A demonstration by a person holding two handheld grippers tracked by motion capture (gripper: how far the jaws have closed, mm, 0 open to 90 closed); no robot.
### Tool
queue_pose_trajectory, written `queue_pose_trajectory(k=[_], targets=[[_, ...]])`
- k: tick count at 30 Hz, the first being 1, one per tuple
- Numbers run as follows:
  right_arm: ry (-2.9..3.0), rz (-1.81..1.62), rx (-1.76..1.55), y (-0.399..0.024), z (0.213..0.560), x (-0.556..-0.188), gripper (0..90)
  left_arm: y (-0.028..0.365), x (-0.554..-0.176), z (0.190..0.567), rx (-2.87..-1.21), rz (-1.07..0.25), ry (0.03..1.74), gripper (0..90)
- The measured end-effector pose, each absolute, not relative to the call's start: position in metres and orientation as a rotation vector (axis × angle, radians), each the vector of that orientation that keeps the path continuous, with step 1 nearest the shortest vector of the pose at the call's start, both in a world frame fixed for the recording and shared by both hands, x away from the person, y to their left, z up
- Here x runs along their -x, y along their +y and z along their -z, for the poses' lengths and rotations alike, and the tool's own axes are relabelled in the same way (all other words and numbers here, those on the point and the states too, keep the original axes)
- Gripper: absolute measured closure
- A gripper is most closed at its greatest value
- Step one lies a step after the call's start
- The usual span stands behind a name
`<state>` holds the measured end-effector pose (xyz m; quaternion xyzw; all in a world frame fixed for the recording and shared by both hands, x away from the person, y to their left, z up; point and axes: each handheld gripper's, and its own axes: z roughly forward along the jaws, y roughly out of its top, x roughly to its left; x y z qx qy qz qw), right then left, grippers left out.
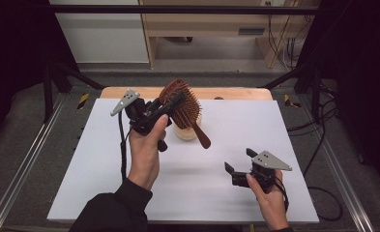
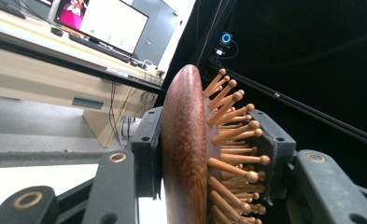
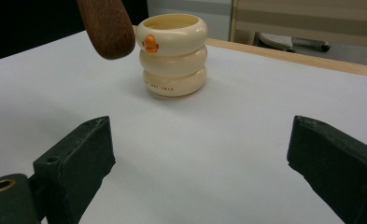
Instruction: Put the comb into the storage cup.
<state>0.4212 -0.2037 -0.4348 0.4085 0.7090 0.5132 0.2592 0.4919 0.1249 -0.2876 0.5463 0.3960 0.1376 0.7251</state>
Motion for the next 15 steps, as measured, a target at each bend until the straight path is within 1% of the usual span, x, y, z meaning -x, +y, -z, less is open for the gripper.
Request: queue_pose_trajectory(k=[9,15], targets=[[1.904,-1.405,-1.110,-0.210,0.433,-0.418,7.3,0.126,-0.506,0.274,-1.176,-0.332,0.885,51.7],[1.909,-1.391,-1.126,-0.212,0.437,-0.422,7.4,0.131,-0.511,0.262,-1.196,-0.362,0.864,51.7]])
